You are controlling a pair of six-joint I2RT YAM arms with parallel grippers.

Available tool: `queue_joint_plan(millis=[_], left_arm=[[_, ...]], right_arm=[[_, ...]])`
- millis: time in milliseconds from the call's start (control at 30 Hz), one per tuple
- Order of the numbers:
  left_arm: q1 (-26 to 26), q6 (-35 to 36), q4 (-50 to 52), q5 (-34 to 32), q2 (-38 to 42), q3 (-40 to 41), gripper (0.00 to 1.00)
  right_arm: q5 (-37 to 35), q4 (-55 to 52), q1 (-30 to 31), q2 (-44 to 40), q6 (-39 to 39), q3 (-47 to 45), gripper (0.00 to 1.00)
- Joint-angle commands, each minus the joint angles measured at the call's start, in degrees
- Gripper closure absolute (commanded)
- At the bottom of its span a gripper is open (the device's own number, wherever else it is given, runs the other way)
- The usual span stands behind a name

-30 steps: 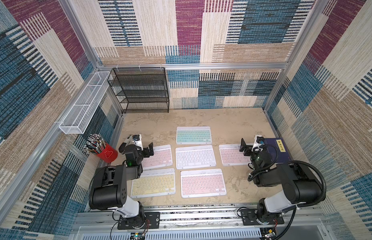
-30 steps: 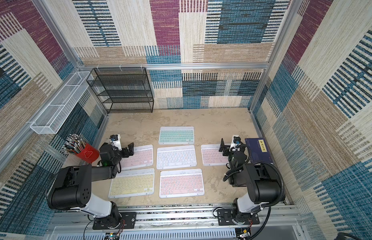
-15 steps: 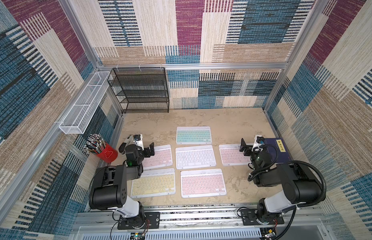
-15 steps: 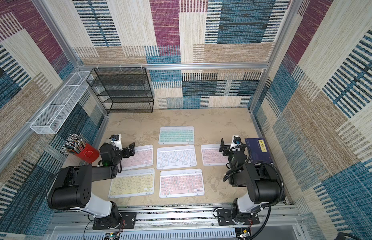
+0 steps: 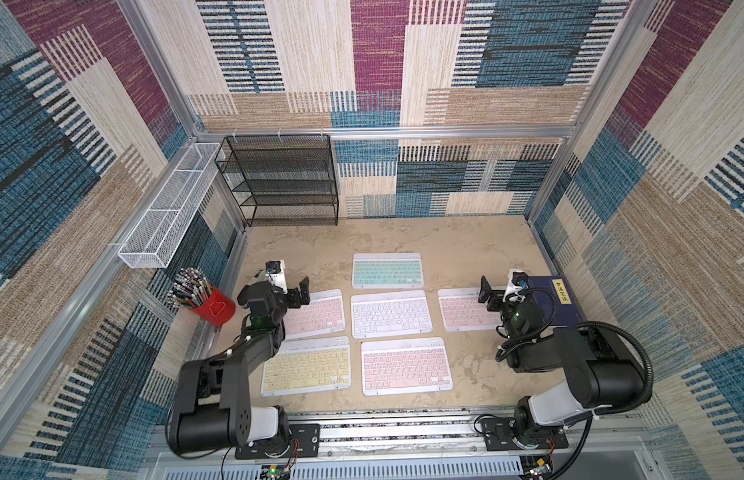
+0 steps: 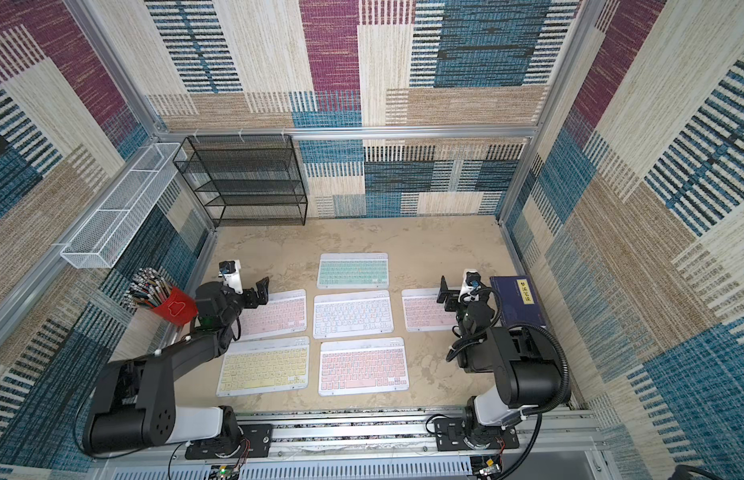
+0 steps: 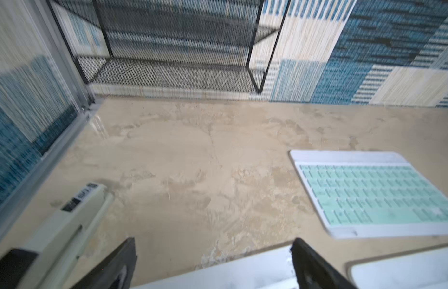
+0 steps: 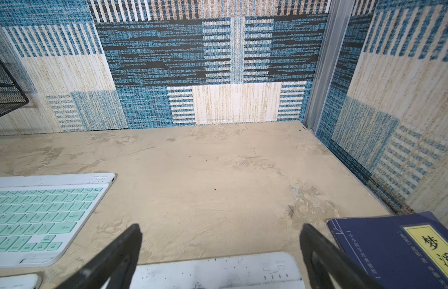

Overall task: Stack the numeric keypads
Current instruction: Pick up the numeric keypad from the center of the board.

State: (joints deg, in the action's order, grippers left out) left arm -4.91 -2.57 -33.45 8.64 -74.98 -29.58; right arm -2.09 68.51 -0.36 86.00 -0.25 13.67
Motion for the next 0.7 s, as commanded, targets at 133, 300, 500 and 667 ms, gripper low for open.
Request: queue_joint_plan(millis=[133, 300, 500, 667], left_arm=[[0.8, -11.7, 11.6, -3.1, 4.6, -1.5, 0.01], [0.7, -27.2, 19.8, 7.6, 2.4, -6.6, 0.01], [4.5, -29.1, 38.4, 15.3, -4.3, -17.9, 0.01], [11.0, -28.8, 49.8, 13.3, -3.0, -19.1, 0.01]], right_arm=[[-6.7, -32.9, 0.0, -11.1, 8.4, 16.9, 0.01], [-5.0, -54.9, 1.9, -10.5, 20.7, 27.5, 0.01], [-9.8, -76.1, 10.6, -13.2, 24.5, 34.6, 0.01], [-8.8, -86.4, 15.9, -19.3, 28.0, 34.8, 0.01]])
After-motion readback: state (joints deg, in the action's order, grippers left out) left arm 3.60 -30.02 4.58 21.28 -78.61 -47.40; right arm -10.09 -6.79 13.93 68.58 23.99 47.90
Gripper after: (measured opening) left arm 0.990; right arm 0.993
